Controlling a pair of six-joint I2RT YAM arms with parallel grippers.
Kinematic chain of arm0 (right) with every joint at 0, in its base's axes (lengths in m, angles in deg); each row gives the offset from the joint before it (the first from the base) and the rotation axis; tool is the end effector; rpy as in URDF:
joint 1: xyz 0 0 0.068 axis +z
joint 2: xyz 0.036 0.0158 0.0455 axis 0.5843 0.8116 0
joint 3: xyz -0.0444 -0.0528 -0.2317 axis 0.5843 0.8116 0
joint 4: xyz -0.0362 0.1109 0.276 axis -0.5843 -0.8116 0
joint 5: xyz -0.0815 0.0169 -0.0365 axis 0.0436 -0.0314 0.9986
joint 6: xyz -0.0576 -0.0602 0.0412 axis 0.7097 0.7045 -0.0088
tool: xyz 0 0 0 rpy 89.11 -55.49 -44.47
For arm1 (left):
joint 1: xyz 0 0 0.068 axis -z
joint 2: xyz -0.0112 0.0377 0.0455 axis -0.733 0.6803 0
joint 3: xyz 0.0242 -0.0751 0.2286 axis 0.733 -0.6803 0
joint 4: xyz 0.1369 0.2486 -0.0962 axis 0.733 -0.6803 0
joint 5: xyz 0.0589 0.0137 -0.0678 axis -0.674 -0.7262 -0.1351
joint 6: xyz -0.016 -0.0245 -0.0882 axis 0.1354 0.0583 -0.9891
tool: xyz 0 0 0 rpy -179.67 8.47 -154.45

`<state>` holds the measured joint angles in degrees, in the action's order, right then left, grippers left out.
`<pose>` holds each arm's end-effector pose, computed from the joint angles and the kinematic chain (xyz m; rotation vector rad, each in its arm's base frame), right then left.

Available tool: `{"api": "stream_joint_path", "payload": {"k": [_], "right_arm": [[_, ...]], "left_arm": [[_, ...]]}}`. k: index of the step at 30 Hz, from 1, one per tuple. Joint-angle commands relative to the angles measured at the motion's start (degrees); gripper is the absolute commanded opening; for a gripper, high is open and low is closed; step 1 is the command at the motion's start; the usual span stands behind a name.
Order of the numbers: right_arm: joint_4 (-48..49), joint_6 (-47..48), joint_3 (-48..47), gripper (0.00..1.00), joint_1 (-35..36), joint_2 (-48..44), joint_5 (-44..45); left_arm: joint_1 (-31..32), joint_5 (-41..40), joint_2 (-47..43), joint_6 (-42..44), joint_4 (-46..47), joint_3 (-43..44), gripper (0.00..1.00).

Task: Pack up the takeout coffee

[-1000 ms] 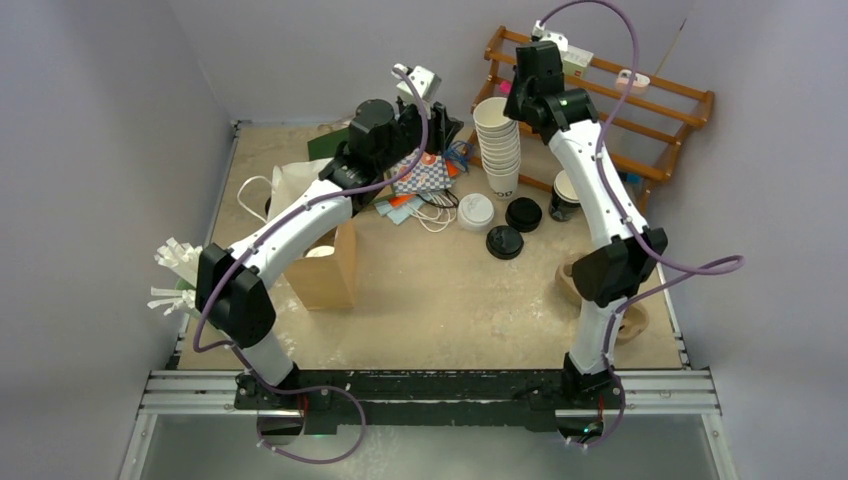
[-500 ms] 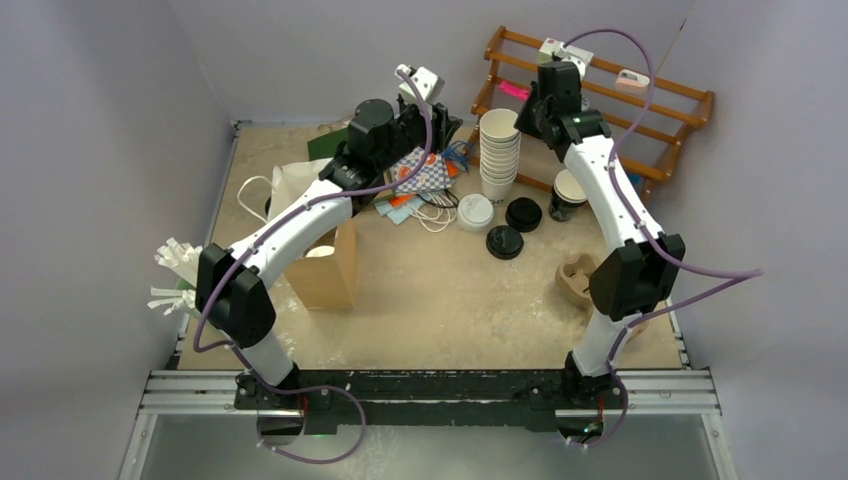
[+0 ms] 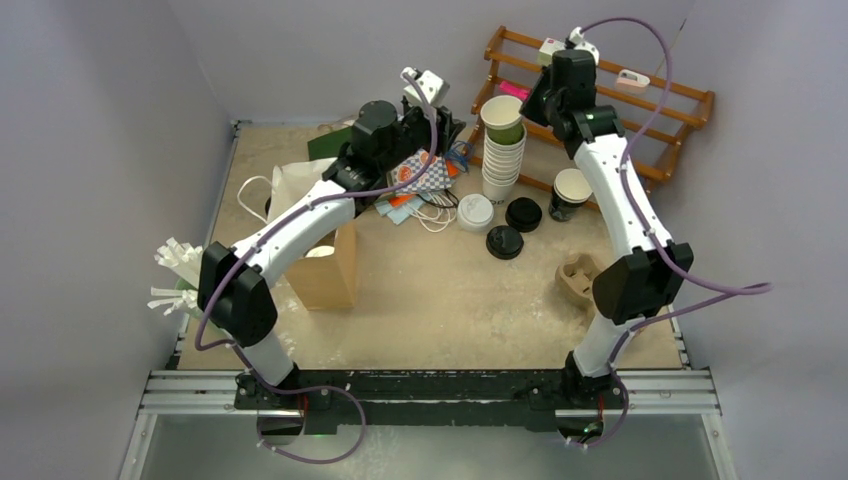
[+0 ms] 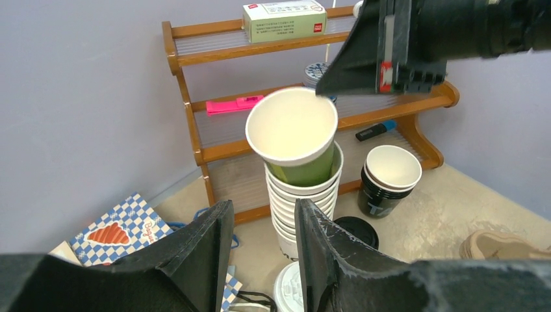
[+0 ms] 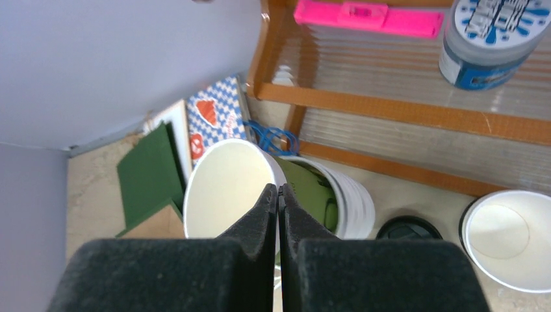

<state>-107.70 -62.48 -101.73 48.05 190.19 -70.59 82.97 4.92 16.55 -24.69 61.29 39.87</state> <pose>0.4790 0.0897 0.3907 0.4275 1.8682 0.3466 0.3947 -0.3000 0.3708 0.5511 1.4660 -0.6525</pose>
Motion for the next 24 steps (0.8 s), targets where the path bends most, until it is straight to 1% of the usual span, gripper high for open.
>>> {"api": "stream_joint_path", "payload": {"k": [1, 5, 8, 11, 13, 15, 16, 17, 18, 19, 21, 24], "right_arm": [[1.41, -1.67, -6.95, 0.00, -0.60, -3.86, -1.74], [-0.75, -1.32, -11.90, 0.00, -0.58, -4.68, -4.60], [-2.08, -1.46, -13.18, 0.00, -0.59, -6.36, -8.62], [-2.02, -2.69, -10.61, 0.00, -0.60, -9.19, -14.03], [-0.82, -3.07, -7.31, 0.00, -0.61, -11.72, -16.33], [-1.93, -2.31, -5.92, 0.00, -0.60, -12.42, -16.70], [-2.96, -1.41, -6.03, 0.05, -0.59, -12.22, -15.27], [-4.39, -0.33, -6.68, 0.14, -0.60, -11.54, -13.35], [-6.21, 1.22, -8.19, 0.20, -0.58, -10.40, -11.43], [-7.84, 2.29, -9.67, 0.24, -0.60, -9.05, -9.71], [-11.62, 4.24, -12.01, 0.28, -0.61, -5.87, -5.71], [-12.74, 6.08, -12.68, 0.32, -0.58, -2.52, -1.23]], "left_arm": [[0.51, 0.00, -0.29, 1.29, 1.15, 0.53, 0.42], [0.80, -1.15, -2.37, 0.93, -1.54, 2.00, 0.42], [1.08, -1.85, -4.77, 0.08, -3.78, 3.03, 0.42], [1.38, -2.34, -8.71, -1.22, -5.38, 2.36, 0.42], [1.51, -2.66, -11.60, -2.06, -4.17, -0.45, 0.42], [1.54, -3.57, -13.79, -2.99, -2.50, -3.60, 0.42], [1.57, -3.67, -14.24, -3.16, -2.10, -4.52, 0.43], [1.59, -3.68, -14.23, -3.19, -2.08, -4.88, 0.43], [1.53, -3.77, -13.87, -3.20, -2.67, -4.63, 0.43], [1.53, -3.69, -13.38, -3.27, -3.63, -3.93, 0.43], [1.52, -3.54, -12.37, -3.51, -5.49, -2.20, 0.43], [1.56, -3.63, -12.13, -3.30, -5.65, -2.03, 0.43]]}}
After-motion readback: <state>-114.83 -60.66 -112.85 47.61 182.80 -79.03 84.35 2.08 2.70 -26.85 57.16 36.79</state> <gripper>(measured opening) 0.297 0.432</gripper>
